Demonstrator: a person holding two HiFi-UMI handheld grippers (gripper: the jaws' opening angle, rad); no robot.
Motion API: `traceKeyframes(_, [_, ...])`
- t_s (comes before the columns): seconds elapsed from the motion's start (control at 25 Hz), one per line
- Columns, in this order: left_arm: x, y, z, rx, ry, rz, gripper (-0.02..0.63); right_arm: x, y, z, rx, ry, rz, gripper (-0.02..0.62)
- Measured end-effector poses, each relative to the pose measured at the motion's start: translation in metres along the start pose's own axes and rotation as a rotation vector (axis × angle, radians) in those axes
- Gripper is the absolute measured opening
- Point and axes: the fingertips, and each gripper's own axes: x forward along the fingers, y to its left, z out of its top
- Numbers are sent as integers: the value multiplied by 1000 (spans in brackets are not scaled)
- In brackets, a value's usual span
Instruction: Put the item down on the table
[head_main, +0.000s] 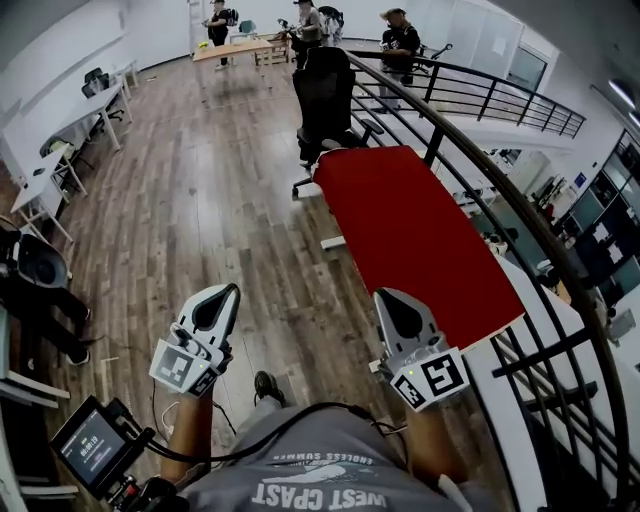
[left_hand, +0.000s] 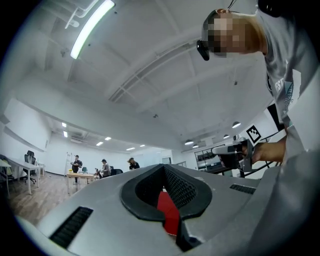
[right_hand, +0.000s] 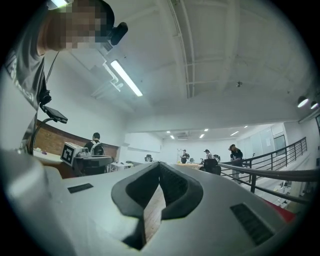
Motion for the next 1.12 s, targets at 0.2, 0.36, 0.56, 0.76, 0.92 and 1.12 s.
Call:
traceKeyframes(0.2, [-32, -73, 56, 53, 10, 13, 2, -80, 11, 35, 23, -35, 14, 3])
traceKeyframes(0.36, [-41, -78, 62, 79, 9, 24, 2, -88, 18, 36, 27, -53, 22, 3])
traceKeyframes(0.56, [-19, -60, 79, 132, -49, 24, 2, -45, 38, 44, -71, -62, 58, 3])
traceKeyframes(0.76, [-31, -50, 73, 94, -82, 44, 2, -12, 67, 33, -68, -57, 83, 3])
traceKeyframes(0.92, [-63, -42, 53, 41, -89, 79, 2, -11, 89, 12, -55, -53, 104, 3])
traceKeyframes(1.12, [-68, -48, 54, 31, -79, 83, 2, -10, 85, 9, -38, -57, 125, 3])
